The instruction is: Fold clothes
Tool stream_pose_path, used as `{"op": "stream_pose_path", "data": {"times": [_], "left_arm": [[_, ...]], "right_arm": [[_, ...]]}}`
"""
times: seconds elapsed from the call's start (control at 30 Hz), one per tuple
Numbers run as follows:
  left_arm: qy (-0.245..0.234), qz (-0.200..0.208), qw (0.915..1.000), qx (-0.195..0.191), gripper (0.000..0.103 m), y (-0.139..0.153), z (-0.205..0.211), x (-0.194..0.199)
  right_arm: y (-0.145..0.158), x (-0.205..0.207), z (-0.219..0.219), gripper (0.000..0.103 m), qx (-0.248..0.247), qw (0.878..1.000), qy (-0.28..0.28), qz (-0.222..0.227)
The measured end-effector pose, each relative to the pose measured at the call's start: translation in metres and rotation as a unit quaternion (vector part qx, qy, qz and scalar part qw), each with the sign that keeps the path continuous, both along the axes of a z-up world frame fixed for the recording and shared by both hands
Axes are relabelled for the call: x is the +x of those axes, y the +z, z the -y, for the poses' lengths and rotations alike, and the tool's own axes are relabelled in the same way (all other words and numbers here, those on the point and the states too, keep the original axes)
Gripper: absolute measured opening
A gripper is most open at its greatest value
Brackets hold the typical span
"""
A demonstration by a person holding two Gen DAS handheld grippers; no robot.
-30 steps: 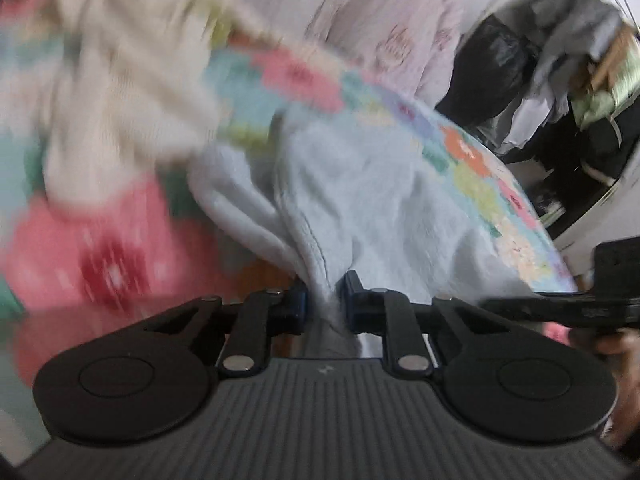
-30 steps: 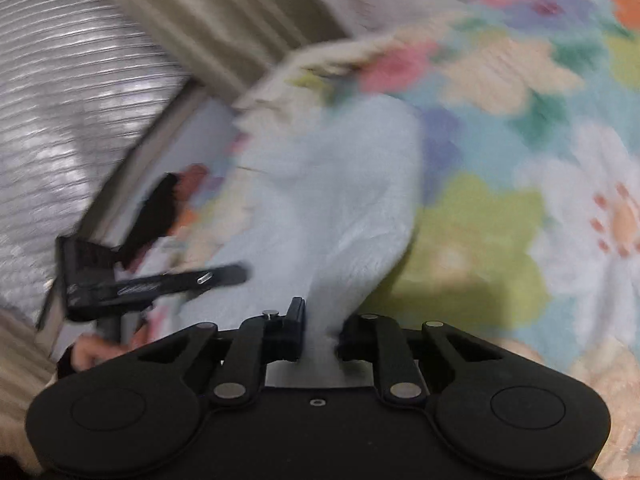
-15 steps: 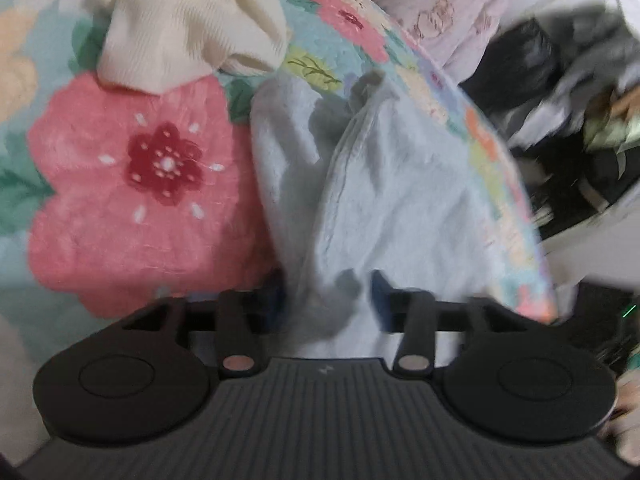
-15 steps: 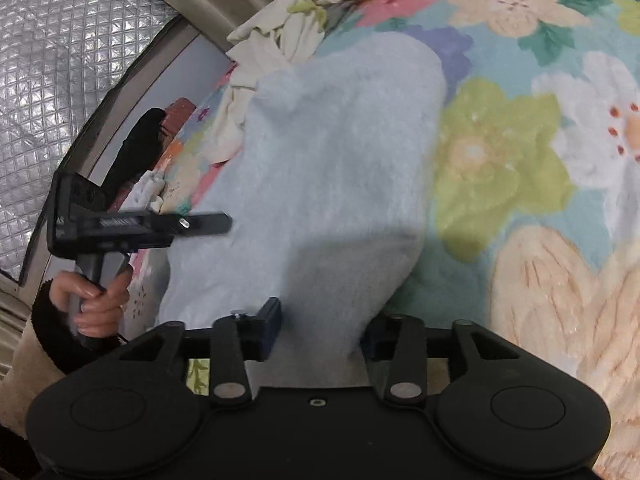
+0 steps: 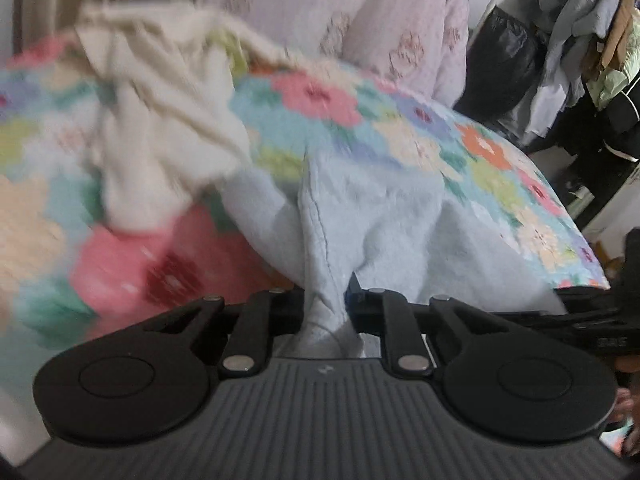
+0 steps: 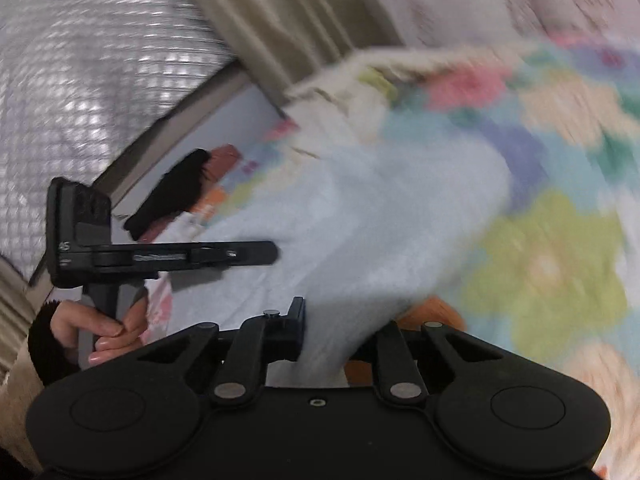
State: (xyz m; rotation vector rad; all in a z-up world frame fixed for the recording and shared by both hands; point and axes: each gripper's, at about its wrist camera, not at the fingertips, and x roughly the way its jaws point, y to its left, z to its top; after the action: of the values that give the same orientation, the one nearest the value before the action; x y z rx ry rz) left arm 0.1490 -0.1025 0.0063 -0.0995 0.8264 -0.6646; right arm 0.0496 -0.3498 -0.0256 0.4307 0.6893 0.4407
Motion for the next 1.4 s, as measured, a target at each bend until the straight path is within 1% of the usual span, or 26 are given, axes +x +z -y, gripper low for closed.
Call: {"op": "stream_pose_path", "data": {"times": [0.07,0.13,0.27,0.4,0.47,0.53,0.57,0.6,0.63,0.67,0.7,0.73,0.8,0.83,0.87,0.9,0.93,1.0,1.03,1.1,1.17,1.2,1.23,1.3,1.37,1.4], "left_arm": [[0.015,0.011,0.9998,0.004,0.015,0.017,-0.019,-0.001],[0.036,0.014,0.9992,0.008,0.015,0.031,-0.046,0.0],[0.07,0.03,0.9955,0.056,0.015,0.071,-0.112,0.0],[0.111,0.047,0.9881,0.096,0.015,0.122,-0.186,0.009],[0.131,0.057,0.9832,0.113,0.015,0.141,-0.224,0.017],[0.152,0.069,0.9773,0.131,0.015,0.158,-0.262,0.026],[0.162,0.072,0.9741,0.141,0.017,0.162,-0.282,0.031],[0.174,0.062,0.972,0.145,0.018,0.159,-0.302,0.039],[0.187,0.045,0.9706,0.145,0.019,0.152,-0.323,0.047],[0.204,0.024,0.9669,0.15,0.025,0.139,-0.344,0.057],[0.225,-0.001,0.961,0.16,0.03,0.121,-0.364,0.068],[0.246,-0.025,0.953,0.175,0.032,0.1,-0.383,0.077],[0.29,-0.078,0.9278,0.222,0.035,0.049,-0.412,0.091],[0.3,-0.086,0.9234,0.224,0.036,0.034,-0.42,0.089],[0.307,-0.084,0.9231,0.215,0.043,0.023,-0.428,0.085],[0.315,-0.083,0.9226,0.207,0.043,0.012,-0.435,0.081],[0.322,-0.074,0.9248,0.189,0.043,0.008,-0.441,0.074],[0.328,-0.059,0.929,0.162,0.043,0.014,-0.447,0.061],[0.329,-0.048,0.9287,0.163,0.044,0.019,-0.446,0.054],[0.34,-0.012,0.9245,0.173,0.045,0.031,-0.435,0.029],[0.341,0.027,0.9251,0.165,0.051,0.044,-0.419,-0.002],[0.339,0.039,0.9271,0.155,0.052,0.049,-0.412,-0.016],[0.336,0.049,0.9295,0.145,0.052,0.052,-0.406,-0.03],[0.324,0.055,0.9373,0.117,0.052,0.057,-0.393,-0.053],[0.301,0.055,0.9473,0.094,0.055,0.055,-0.379,-0.069],[0.285,0.055,0.9527,0.09,0.059,0.053,-0.371,-0.075]], "right_arm": [[0.019,0.003,-0.019,0.018,-0.018,0.999,0.017,0.026],[0.03,0.007,-0.039,0.018,-0.021,0.998,0.038,0.045],[0.05,0.027,-0.092,0.018,-0.016,0.992,0.089,0.089],[0.08,0.055,-0.165,0.018,-0.021,0.978,0.144,0.152],[0.094,0.072,-0.203,0.018,-0.025,0.971,0.157,0.179],[0.104,0.088,-0.242,0.018,-0.022,0.968,0.158,0.192],[0.103,0.096,-0.262,0.018,-0.015,0.97,0.156,0.186],[0.101,0.103,-0.282,0.019,-0.009,0.972,0.154,0.178],[0.093,0.114,-0.304,0.023,0.004,0.976,0.156,0.15],[0.077,0.123,-0.323,0.026,0.024,0.98,0.163,0.108],[0.06,0.132,-0.341,0.037,0.045,0.982,0.172,0.063],[0.042,0.141,-0.359,0.049,0.065,0.981,0.18,0.018],[0.002,0.152,-0.392,0.05,0.067,0.972,0.211,-0.076],[-0.013,0.152,-0.4,0.05,0.063,0.967,0.22,-0.109],[-0.021,0.15,-0.398,0.05,0.063,0.967,0.221,-0.113],[-0.027,0.147,-0.394,0.05,0.065,0.967,0.221,-0.111],[-0.033,0.143,-0.389,0.05,0.066,0.967,0.221,-0.108],[-0.038,0.143,-0.37,0.051,0.08,0.967,0.219,-0.101],[-0.036,0.144,-0.36,0.051,0.089,0.967,0.216,-0.098],[-0.031,0.148,-0.339,0.052,0.109,0.968,0.207,-0.092],[-0.025,0.153,-0.324,0.053,0.124,0.969,0.195,-0.084],[-0.023,0.157,-0.321,0.055,0.127,0.971,0.186,-0.078],[-0.02,0.16,-0.317,0.061,0.13,0.973,0.178,-0.072],[-0.018,0.171,-0.314,0.07,0.129,0.976,0.158,-0.07],[-0.02,0.188,-0.32,0.07,0.119,0.979,0.145,-0.084],[-0.022,0.195,-0.325,0.07,0.114,0.978,0.148,-0.093]]}}
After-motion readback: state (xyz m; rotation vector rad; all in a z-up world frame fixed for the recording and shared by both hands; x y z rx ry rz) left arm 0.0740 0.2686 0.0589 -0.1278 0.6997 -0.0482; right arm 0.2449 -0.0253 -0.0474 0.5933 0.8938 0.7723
